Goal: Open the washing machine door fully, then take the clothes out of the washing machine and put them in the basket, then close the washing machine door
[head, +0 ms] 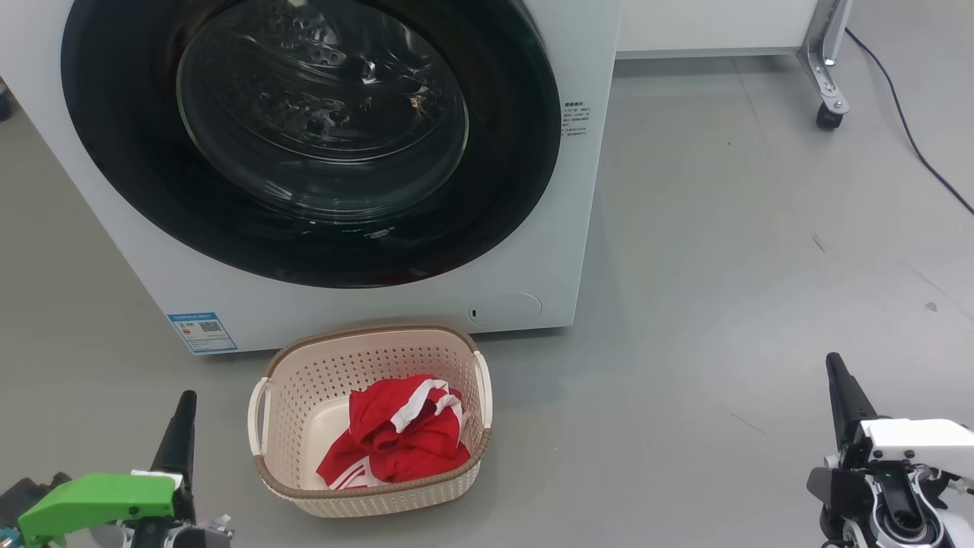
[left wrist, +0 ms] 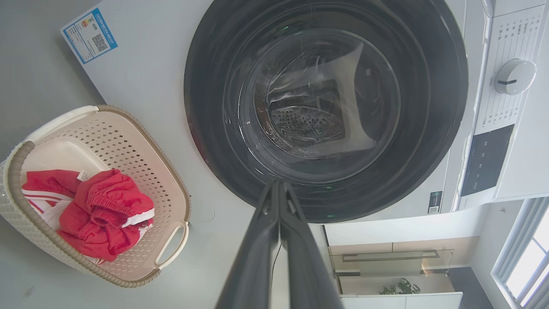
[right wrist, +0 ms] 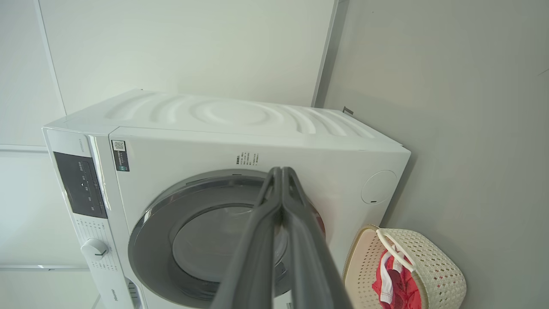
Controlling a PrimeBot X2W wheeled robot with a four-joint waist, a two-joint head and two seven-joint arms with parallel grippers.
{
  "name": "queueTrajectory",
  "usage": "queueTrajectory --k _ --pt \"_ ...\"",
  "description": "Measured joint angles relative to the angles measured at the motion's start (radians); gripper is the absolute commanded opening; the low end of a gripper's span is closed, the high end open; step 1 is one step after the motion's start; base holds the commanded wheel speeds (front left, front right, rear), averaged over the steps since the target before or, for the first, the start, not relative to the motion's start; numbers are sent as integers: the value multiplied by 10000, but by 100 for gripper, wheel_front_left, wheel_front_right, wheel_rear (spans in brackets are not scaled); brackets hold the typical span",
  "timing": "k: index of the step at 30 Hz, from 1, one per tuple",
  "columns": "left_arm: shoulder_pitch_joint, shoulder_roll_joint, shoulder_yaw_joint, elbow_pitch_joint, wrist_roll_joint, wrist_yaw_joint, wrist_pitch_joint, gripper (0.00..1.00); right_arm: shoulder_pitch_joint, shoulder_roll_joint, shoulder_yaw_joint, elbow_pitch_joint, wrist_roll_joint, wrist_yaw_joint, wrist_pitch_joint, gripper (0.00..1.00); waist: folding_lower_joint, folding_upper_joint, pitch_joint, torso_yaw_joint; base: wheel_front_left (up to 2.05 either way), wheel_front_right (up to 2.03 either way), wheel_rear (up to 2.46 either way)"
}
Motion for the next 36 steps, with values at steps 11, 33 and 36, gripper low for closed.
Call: queueTrajectory --k 11,33,36 --pt "-58 -4 146 13 -660 -15 163 0 -125 -58 -119 117 746 81 157 0 0 0 -33 -21 0 0 0" --pt "-77 -4 148 13 -662 -17 163 0 -244 -58 -140 232 746 90 174 0 0 0 -35 -23 0 0 0" --pt "-77 -4 148 13 -662 -17 163 0 -244 -58 -142 238 746 90 174 0 0 0 -36 -23 0 0 0"
